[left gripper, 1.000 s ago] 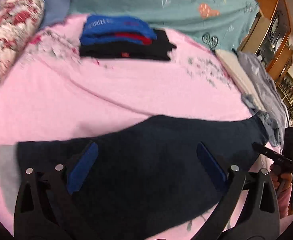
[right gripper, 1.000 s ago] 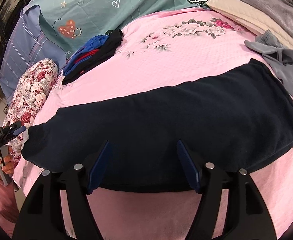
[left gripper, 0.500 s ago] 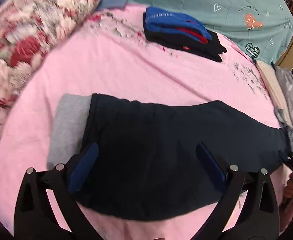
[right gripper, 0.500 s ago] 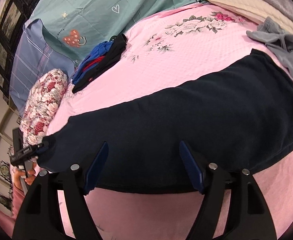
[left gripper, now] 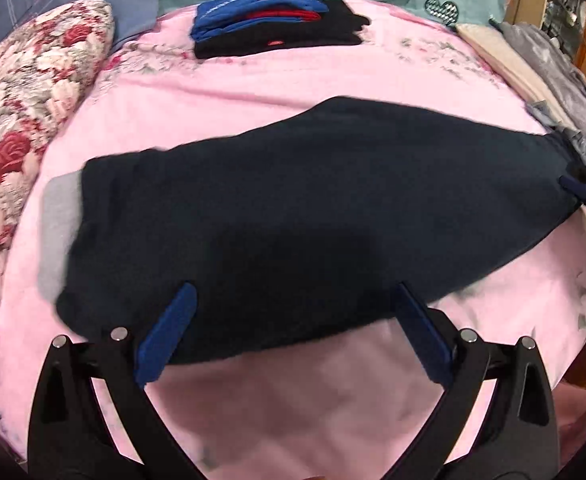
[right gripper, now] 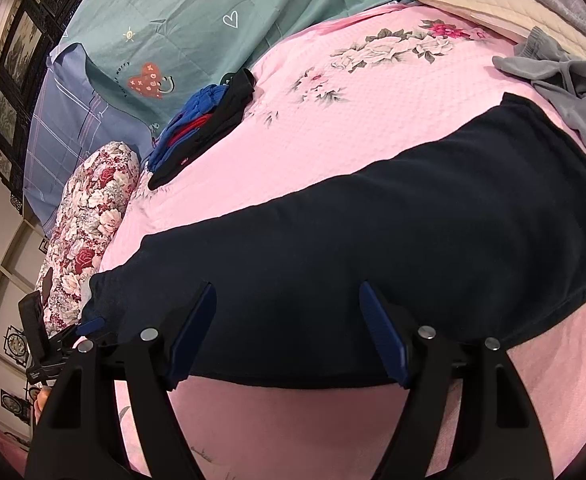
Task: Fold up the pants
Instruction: 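Grasp the plaid-lined waistband end with the right tool and lift it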
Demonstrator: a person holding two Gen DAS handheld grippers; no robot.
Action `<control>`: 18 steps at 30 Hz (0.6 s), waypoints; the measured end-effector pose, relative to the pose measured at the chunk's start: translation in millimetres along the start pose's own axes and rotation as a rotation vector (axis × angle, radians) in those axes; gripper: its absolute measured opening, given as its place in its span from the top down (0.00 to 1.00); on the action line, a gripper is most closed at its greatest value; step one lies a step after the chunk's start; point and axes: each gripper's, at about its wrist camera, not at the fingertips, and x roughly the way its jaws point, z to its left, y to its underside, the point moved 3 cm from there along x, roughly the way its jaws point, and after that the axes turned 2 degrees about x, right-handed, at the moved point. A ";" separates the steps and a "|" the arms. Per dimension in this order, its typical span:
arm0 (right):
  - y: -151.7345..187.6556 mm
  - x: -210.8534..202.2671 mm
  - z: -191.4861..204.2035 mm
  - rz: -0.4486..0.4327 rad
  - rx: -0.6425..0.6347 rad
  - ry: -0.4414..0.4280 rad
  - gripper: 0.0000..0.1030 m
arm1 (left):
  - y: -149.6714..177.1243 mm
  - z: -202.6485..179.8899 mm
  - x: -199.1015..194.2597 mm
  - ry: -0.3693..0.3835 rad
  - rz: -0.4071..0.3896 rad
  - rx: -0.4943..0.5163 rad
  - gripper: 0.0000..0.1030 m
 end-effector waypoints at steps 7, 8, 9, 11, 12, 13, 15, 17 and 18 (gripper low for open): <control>-0.7 -0.2 -0.9 0.001 0.006 -0.007 0.27 | -32.8 -31.9 -31.3 0.126 -0.136 -0.030 0.03; -1.2 -0.3 -1.4 0.001 0.011 -0.013 0.27 | -42.3 -44.3 -32.7 0.197 -0.163 -0.042 0.02; -1.2 -1.1 -2.0 -0.002 0.014 -0.016 0.27 | -50.2 -57.0 -28.6 0.259 -0.164 -0.051 0.02; -0.7 -4.2 -3.2 -0.013 0.028 -0.020 0.27 | -58.3 -77.7 -11.0 0.335 -0.123 -0.080 0.02; -0.6 -8.4 -4.7 -0.029 0.041 -0.015 0.27 | -59.4 -85.3 -0.1 0.356 -0.083 -0.096 0.02; -1.0 -17.5 -7.8 -0.067 0.062 -0.011 0.27 | -58.5 -91.6 11.1 0.378 -0.043 -0.116 0.02; -0.2 -38.4 -16.3 -0.142 0.113 -0.008 0.27 | -53.2 -102.6 29.3 0.387 0.019 -0.117 0.02; 4.5 -68.8 -33.2 -0.229 0.191 0.052 0.27 | -51.1 -108.5 28.7 0.322 -0.016 -0.075 0.02; 7.7 -83.4 -41.9 -0.270 0.227 0.095 0.27 | -50.2 -110.9 29.7 0.306 -0.016 -0.060 0.02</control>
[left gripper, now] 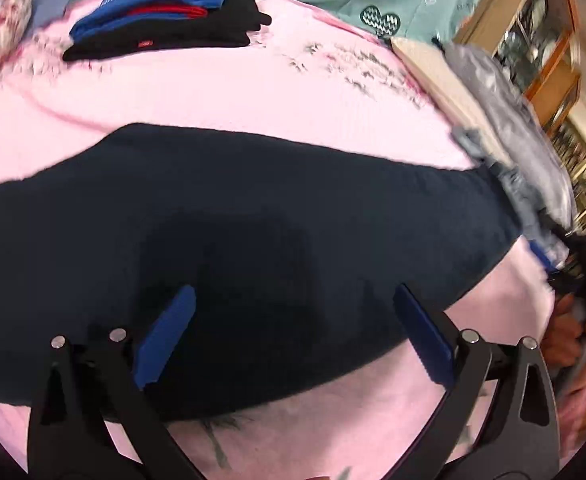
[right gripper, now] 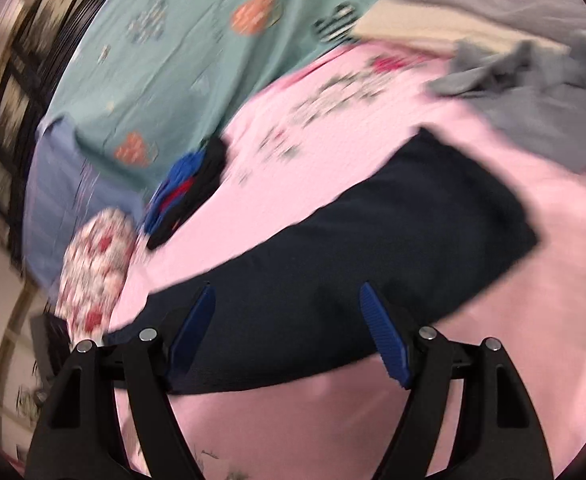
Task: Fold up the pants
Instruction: 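Grasp the plaid-lined waistband end with the right tool and lift it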
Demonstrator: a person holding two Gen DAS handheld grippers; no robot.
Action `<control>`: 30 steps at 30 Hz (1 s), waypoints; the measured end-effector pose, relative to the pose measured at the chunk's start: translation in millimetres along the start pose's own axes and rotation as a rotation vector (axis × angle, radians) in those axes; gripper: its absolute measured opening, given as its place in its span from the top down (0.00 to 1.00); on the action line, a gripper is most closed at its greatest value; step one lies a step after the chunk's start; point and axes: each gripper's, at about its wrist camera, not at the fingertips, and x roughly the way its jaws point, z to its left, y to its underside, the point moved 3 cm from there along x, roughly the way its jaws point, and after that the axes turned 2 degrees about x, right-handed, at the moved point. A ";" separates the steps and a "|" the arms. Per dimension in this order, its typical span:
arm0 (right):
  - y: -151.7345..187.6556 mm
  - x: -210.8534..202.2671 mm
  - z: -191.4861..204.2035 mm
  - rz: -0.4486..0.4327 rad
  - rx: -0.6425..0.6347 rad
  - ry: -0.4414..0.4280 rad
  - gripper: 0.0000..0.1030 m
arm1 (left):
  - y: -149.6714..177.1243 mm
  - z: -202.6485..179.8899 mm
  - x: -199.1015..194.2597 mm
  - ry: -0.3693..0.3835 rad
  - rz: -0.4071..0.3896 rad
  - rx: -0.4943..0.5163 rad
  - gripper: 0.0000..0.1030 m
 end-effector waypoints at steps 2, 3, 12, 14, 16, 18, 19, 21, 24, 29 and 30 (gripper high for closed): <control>-4.4 -22.3 -18.5 -0.060 0.050 0.085 0.27 | 1.0 0.1 1.7 -0.017 0.000 0.009 0.02; -5.9 -28.4 -25.5 -0.074 0.063 0.126 0.27 | 1.5 0.1 1.9 -0.020 0.001 0.018 0.02; -17.1 10.0 -42.5 0.005 0.060 0.341 0.27 | 0.9 4.7 2.2 0.028 -0.023 -0.011 0.02; -21.9 19.6 -41.0 0.000 0.046 0.389 0.28 | 1.0 7.0 1.0 0.048 -0.031 -0.024 0.02; -25.3 27.0 -40.2 0.001 0.041 0.424 0.33 | 0.3 8.5 1.1 0.059 -0.033 -0.032 0.02; -26.1 29.6 -41.3 -0.003 0.047 0.469 0.52 | -0.4 7.7 1.7 0.056 -0.032 -0.031 0.02; -25.8 29.5 -42.4 -0.001 0.050 0.476 0.54 | -0.5 6.1 2.7 0.045 -0.027 -0.020 0.02; -25.7 27.9 -45.1 -0.008 0.069 0.479 0.61 | -1.0 2.3 4.3 0.021 -0.017 0.000 0.02; -24.8 26.9 -46.6 -0.009 0.076 0.477 0.73 | -1.0 -0.7 5.9 -0.005 -0.005 0.023 0.02; -26.4 26.4 -25.4 -0.038 0.004 0.477 0.87 | -2.8 14.7 -2.8 0.104 -0.042 -0.067 0.02; -27.3 25.5 -17.7 -0.052 -0.015 0.468 0.87 | -3.3 19.1 -5.6 0.135 -0.050 -0.093 0.02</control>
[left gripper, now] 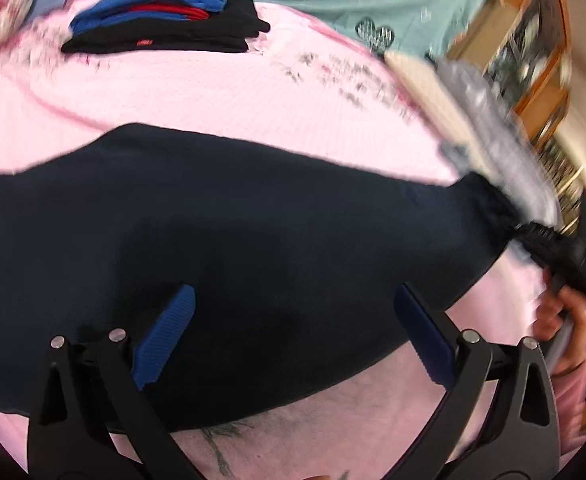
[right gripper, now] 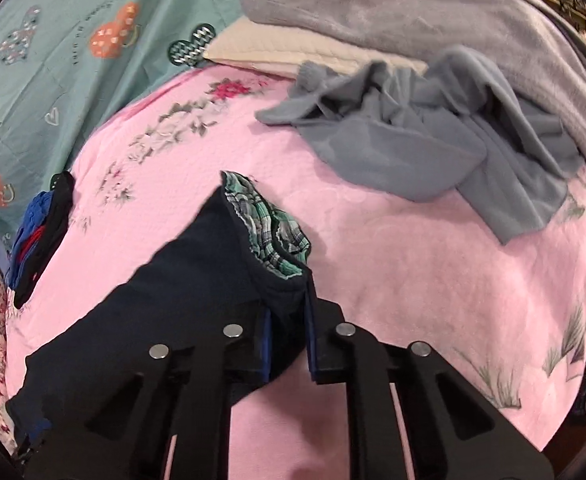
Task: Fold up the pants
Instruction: 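Grasp the plaid-lined waistband end with the right tool and lift it, then fold the waistband end over toward the cuffs with the right tool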
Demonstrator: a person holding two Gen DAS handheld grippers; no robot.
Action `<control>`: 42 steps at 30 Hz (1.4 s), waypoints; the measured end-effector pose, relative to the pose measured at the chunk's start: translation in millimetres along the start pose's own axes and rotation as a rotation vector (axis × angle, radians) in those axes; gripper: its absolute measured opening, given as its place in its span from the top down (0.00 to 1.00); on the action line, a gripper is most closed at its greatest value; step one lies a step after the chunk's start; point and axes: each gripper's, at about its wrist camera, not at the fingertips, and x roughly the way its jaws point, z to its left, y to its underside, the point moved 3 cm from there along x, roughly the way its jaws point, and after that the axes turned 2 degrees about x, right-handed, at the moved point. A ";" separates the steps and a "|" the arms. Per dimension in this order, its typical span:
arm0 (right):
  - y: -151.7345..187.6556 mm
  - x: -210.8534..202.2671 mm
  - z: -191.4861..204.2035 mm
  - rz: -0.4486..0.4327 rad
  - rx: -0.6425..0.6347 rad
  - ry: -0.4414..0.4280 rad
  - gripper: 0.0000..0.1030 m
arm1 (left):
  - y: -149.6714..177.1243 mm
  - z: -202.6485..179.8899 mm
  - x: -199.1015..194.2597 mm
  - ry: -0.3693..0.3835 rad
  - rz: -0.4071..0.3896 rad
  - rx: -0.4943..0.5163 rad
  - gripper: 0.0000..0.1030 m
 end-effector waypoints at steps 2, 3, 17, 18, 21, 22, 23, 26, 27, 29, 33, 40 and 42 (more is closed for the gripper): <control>-2.3 -13.4 22.8 -0.031 -0.047 -0.068 0.88 | -7.3 12.5 -12.1 0.022 -0.038 -0.035 0.02; -2.9 -20.5 36.8 -0.049 -0.077 -0.103 0.88 | -11.5 18.9 -19.5 -0.007 -0.069 -0.038 0.02; 148.5 -7.2 231.5 0.203 -0.878 -0.395 0.72 | -10.5 76.7 -48.3 -0.101 -0.183 -0.151 0.02; 150.4 -12.8 232.1 0.186 -0.898 -0.408 0.67 | -11.2 78.4 -46.7 -0.085 -0.178 -0.162 0.02; 137.6 -42.1 228.4 0.139 -0.898 -0.497 0.53 | -13.1 82.7 -42.4 -0.059 -0.169 -0.182 0.02; 134.5 -48.5 227.2 0.117 -0.902 -0.507 0.49 | -13.1 82.4 -41.9 -0.054 -0.168 -0.182 0.02; 133.0 -52.6 226.5 0.099 -0.931 -0.496 0.48 | -12.9 82.2 -41.7 -0.047 -0.168 -0.179 0.02; 142.4 -49.7 227.9 0.096 -1.004 -0.458 0.48 | -11.0 81.0 -42.7 -0.050 -0.172 -0.172 0.02; 147.2 -46.1 231.7 0.106 -1.027 -0.458 0.48 | -11.4 80.9 -41.7 -0.051 -0.170 -0.171 0.02; 157.3 -40.0 238.4 0.119 -1.082 -0.462 0.48 | -11.6 81.9 -40.1 -0.057 -0.162 -0.175 0.02; 169.4 -17.1 248.0 0.070 -1.191 -0.294 0.68 | -11.1 82.0 -39.6 -0.062 -0.158 -0.170 0.02; 152.6 -40.5 254.9 0.073 -1.085 -0.444 0.83 | -12.6 83.2 -36.9 -0.072 -0.146 -0.166 0.02; 170.3 -29.0 253.4 0.142 -1.131 -0.440 0.77 | -12.6 83.3 -35.2 -0.078 -0.138 -0.163 0.02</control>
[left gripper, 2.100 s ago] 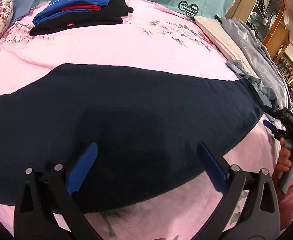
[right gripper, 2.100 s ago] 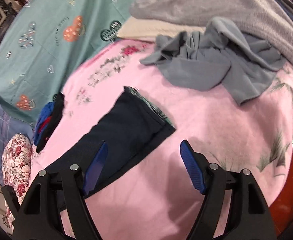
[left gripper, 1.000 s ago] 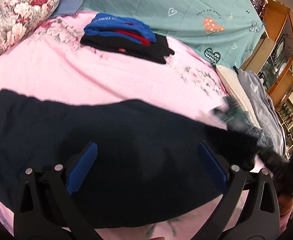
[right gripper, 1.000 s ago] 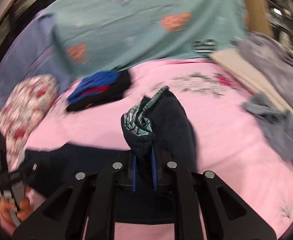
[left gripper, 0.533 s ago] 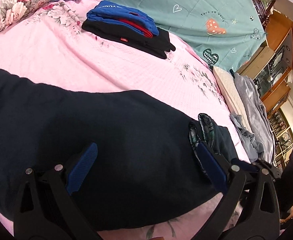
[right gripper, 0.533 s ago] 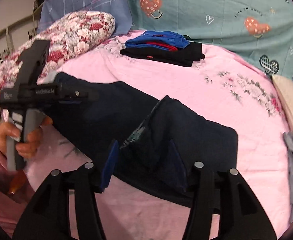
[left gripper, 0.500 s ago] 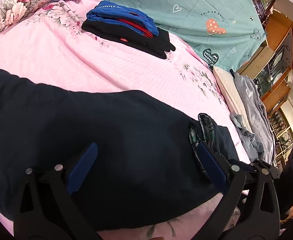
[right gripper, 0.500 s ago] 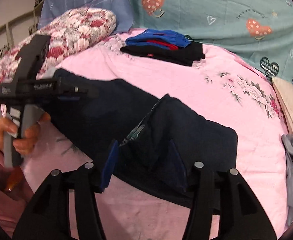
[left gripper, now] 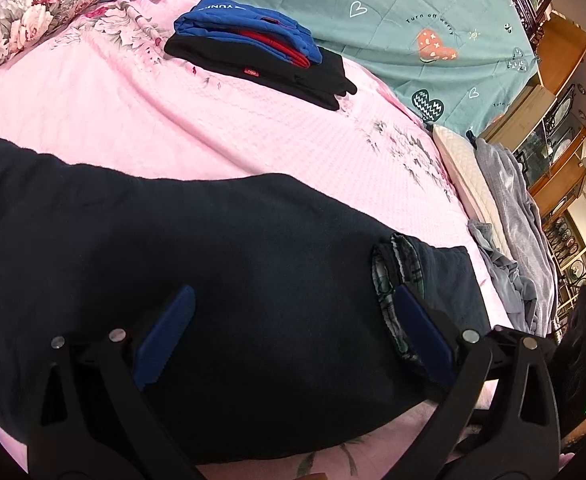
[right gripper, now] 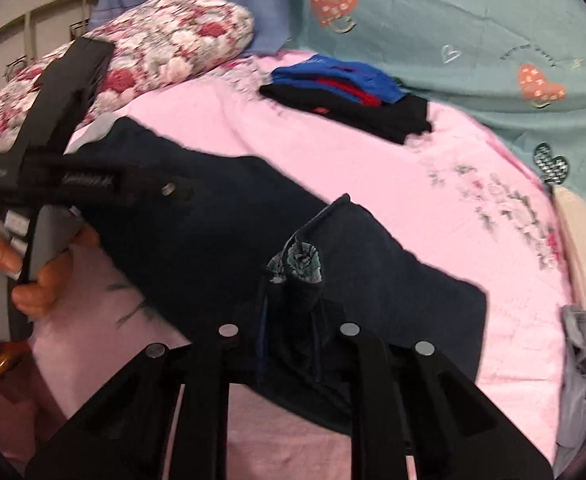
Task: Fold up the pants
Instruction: 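Fold the waistband end over toward the cuffs with the right tool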
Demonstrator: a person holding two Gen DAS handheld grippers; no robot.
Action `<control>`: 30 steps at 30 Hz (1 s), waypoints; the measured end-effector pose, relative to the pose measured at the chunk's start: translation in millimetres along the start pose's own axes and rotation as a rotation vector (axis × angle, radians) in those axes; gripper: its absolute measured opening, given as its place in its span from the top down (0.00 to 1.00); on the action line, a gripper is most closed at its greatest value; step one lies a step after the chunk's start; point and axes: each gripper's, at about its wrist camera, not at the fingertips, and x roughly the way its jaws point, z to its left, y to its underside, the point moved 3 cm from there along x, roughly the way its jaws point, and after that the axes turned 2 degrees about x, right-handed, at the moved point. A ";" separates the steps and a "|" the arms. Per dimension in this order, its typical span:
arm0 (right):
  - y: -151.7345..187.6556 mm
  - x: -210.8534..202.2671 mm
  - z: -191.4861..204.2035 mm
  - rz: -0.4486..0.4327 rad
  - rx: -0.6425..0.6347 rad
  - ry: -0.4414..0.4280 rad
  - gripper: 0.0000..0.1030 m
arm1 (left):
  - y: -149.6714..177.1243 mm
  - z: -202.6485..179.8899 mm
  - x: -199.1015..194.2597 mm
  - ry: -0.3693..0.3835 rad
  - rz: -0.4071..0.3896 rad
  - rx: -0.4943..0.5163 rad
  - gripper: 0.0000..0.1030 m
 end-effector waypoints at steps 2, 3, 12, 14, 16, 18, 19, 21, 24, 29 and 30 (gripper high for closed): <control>10.5 11.2 9.1 0.024 -0.042 0.037 0.65 | 0.2 -0.5 0.2 -0.007 0.003 0.004 0.02; 10.1 8.0 11.1 0.019 -0.049 0.064 0.58 | 0.3 -1.1 0.5 -0.012 0.005 0.007 0.02; 15.0 -48.6 -65.7 -0.147 0.327 -0.091 0.54 | -2.3 -33.9 -5.7 -0.041 -0.014 0.135 0.02; 27.6 -52.1 -93.0 -0.169 0.478 -0.109 0.54 | -3.4 -63.0 -11.9 0.043 -0.037 0.206 0.02; 45.1 -46.5 -114.9 -0.155 0.622 -0.144 0.54 | -1.4 -92.8 -15.9 0.130 -0.052 0.289 0.02; 62.1 -32.8 -130.4 -0.118 0.744 -0.177 0.54 | 4.7 -128.0 -14.3 0.217 -0.049 0.391 0.02; 67.8 -28.5 -133.0 -0.114 0.773 -0.196 0.54 | 7.8 -138.1 -11.5 0.251 -0.035 0.415 0.03; 73.2 -31.7 -132.2 -0.135 0.781 -0.208 0.54 | 16.9 -158.1 2.4 0.332 0.035 0.443 0.13; 74.0 -32.9 -130.2 -0.129 0.759 -0.190 0.54 | 24.3 -163.1 18.7 0.372 0.101 0.426 0.24; 64.3 -24.4 -116.7 -0.109 0.640 -0.096 0.53 | 36.3 -128.3 42.9 0.359 0.255 0.295 0.29; 63.9 -23.8 -115.1 -0.110 0.624 -0.086 0.50 | 42.0 -121.9 41.8 0.366 0.256 0.297 0.30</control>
